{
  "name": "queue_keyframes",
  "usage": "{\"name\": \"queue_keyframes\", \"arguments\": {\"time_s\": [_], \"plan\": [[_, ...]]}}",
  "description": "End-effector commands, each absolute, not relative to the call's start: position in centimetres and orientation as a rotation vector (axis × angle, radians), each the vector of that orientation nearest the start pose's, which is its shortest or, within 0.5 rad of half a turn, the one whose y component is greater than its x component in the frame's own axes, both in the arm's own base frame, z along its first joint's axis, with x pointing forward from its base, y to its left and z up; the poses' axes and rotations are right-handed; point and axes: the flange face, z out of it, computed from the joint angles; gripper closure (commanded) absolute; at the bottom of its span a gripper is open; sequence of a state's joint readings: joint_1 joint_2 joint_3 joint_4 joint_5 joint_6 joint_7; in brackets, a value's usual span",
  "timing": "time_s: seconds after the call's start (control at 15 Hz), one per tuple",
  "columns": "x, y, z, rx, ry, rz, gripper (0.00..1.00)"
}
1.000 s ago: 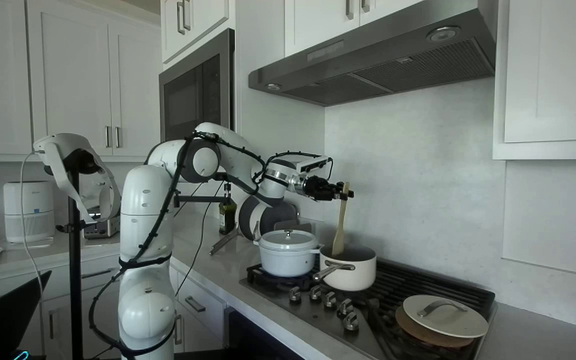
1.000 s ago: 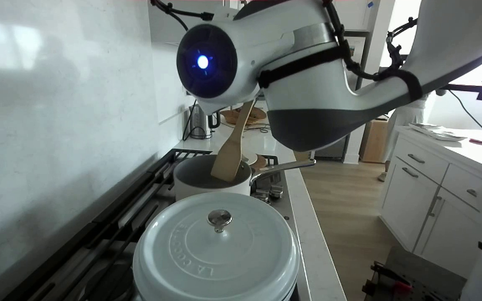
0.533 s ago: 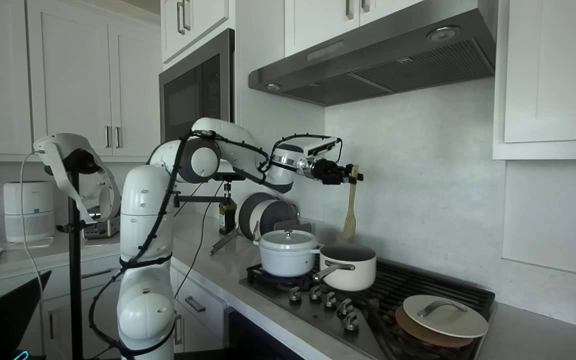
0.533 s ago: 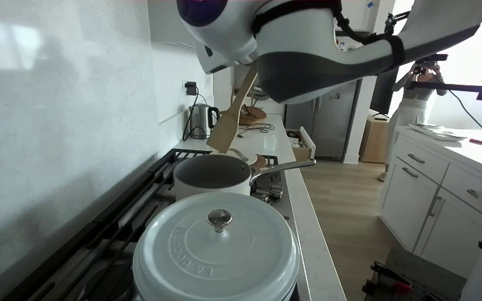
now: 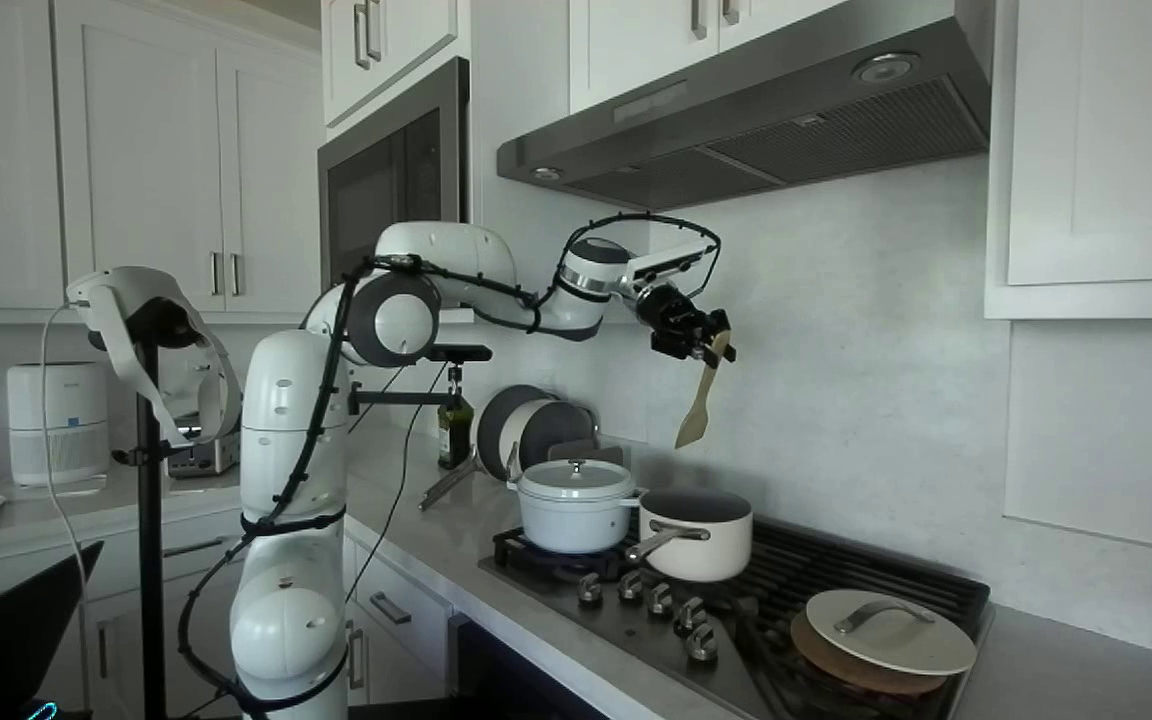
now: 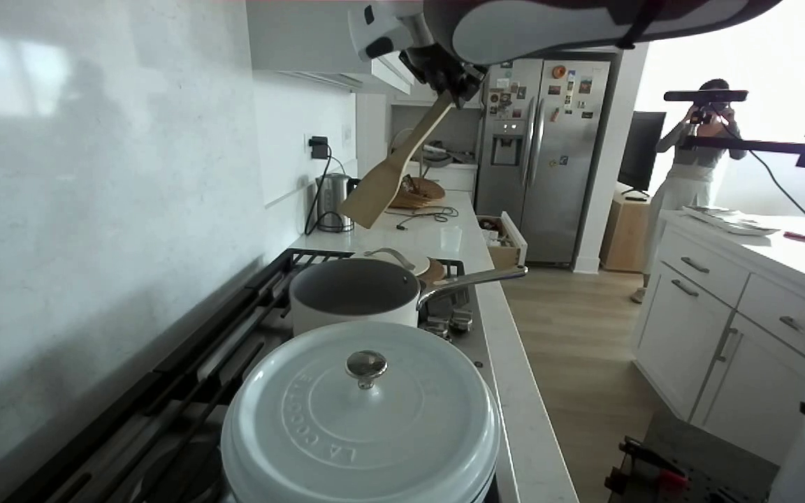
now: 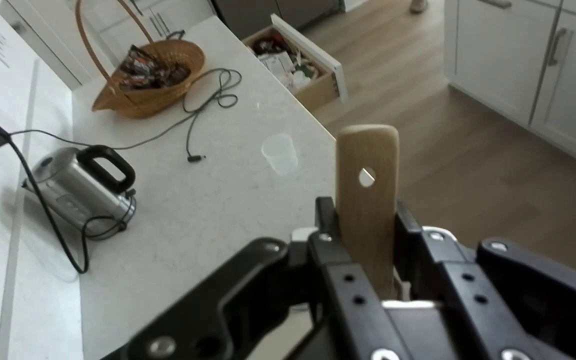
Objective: Use the wooden spoon to mix inside the pot
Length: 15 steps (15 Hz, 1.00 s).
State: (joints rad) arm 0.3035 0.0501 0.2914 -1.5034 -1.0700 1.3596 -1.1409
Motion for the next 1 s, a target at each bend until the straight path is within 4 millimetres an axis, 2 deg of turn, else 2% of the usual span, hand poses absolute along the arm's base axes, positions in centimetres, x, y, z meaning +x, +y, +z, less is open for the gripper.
{"name": "queue_keyframes", "arguments": {"time_s": [0.0, 0.27, 0.47, 0.93], "plan": [[51.5, 19.9, 69.7, 1.638, 1.634, -0.473, 0.93], [51.5, 17.9, 70.5, 1.851, 1.701, -0.411, 0.93], [51.6, 16.2, 70.1, 2.024, 1.733, -0.402, 0.93], [53.5, 12.0, 68.7, 2.286, 1.628, -0.425, 0.93]]}}
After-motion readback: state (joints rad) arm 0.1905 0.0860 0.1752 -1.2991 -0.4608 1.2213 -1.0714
